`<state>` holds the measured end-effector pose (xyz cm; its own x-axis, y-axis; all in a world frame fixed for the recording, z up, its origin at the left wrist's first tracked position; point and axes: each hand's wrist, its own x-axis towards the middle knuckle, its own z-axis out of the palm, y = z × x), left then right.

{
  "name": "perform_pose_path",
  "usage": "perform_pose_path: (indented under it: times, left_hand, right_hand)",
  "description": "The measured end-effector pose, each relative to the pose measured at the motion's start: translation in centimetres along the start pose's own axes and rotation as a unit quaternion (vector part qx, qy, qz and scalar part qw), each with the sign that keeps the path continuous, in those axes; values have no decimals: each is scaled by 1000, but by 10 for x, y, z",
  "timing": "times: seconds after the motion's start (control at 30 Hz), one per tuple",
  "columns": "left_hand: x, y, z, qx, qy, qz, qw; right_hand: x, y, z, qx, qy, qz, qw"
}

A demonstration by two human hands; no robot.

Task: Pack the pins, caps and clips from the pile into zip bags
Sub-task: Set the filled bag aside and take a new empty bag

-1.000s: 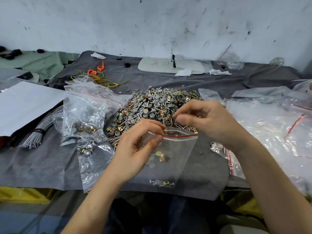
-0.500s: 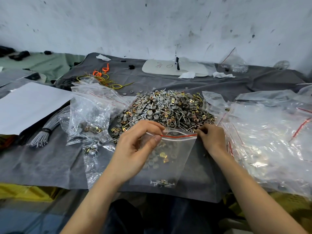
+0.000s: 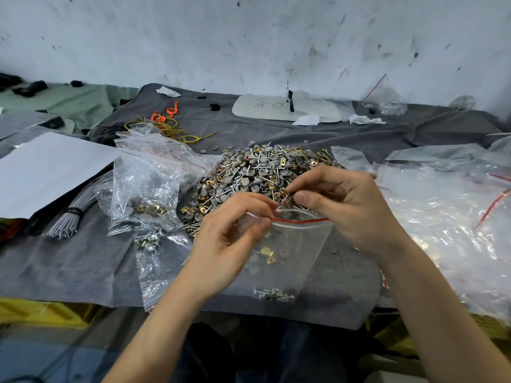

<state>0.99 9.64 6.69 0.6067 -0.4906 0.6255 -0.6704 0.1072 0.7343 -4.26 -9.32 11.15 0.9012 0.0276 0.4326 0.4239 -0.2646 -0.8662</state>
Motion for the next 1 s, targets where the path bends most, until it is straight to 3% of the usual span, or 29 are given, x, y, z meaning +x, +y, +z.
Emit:
perform_pose_path:
  times: [0.7, 1.0]
  left_hand:
    - [-1, 8, -2, 10, 16, -6, 1000]
    - [0, 6, -3, 2, 27, 4, 1000]
  right_hand:
    - [-6, -6, 4, -26, -37, -4, 999]
    - [-5, -6, 3, 0, -18, 3, 1000]
